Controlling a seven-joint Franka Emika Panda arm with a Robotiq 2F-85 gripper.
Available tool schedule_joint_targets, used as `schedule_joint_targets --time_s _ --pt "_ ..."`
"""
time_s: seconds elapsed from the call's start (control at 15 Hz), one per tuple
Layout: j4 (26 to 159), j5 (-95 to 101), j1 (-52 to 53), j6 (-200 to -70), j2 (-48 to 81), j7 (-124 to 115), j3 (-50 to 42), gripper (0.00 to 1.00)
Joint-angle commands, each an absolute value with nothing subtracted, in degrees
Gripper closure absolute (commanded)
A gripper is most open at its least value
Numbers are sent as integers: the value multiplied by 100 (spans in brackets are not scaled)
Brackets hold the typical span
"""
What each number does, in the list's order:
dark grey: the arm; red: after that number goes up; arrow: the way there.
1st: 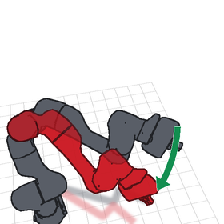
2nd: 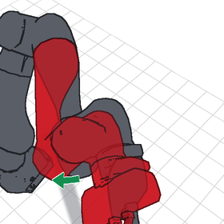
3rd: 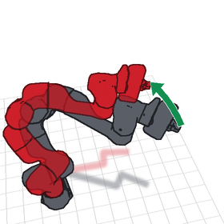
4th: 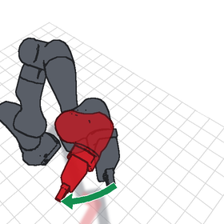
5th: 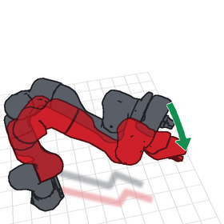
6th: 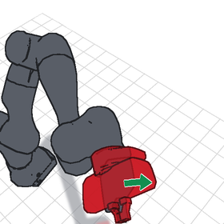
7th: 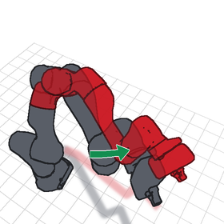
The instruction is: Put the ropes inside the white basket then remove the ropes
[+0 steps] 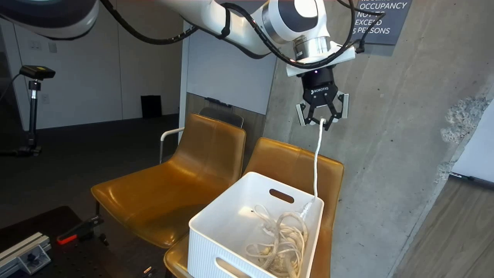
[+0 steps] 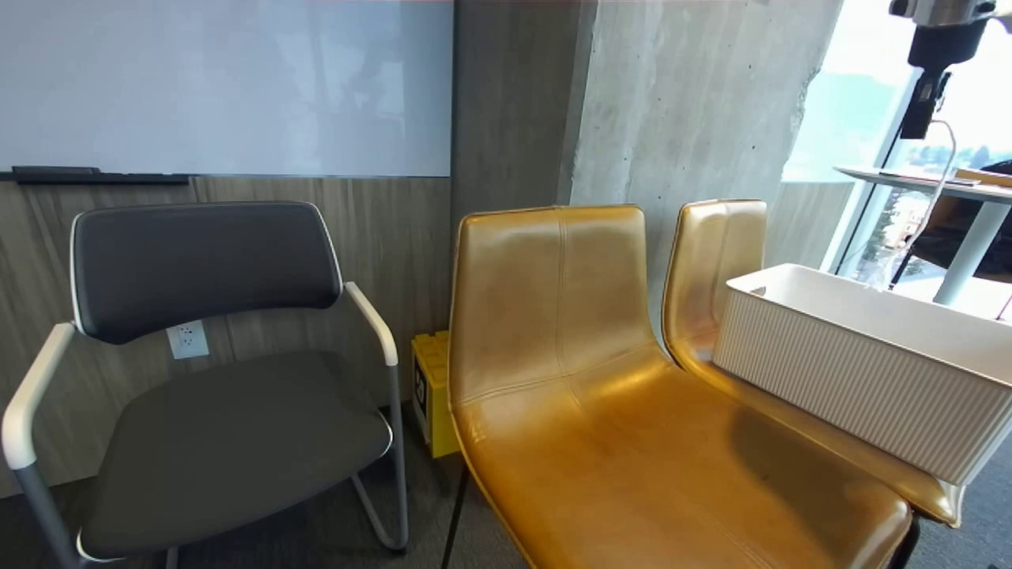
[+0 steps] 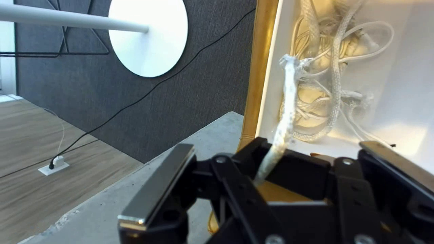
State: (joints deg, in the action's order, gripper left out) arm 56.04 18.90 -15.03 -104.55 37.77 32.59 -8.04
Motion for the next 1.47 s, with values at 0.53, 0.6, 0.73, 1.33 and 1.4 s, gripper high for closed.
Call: schedule_joint_targets --time_s 0.53,0.6,0.73,1.33,1.4 --pt "6659 1022 -1546 -10352 3377 2848 -567 100" --pt "6969 944 -1518 -10508 3242 2815 -539 100" --pt "7654 984 -1435 -10939 2987 2734 -525 100" --pt "9205 1240 -1398 -12378 2767 2538 -669 75" --pt "9083 1263 -1400 -12395 2821 2535 -692 74"
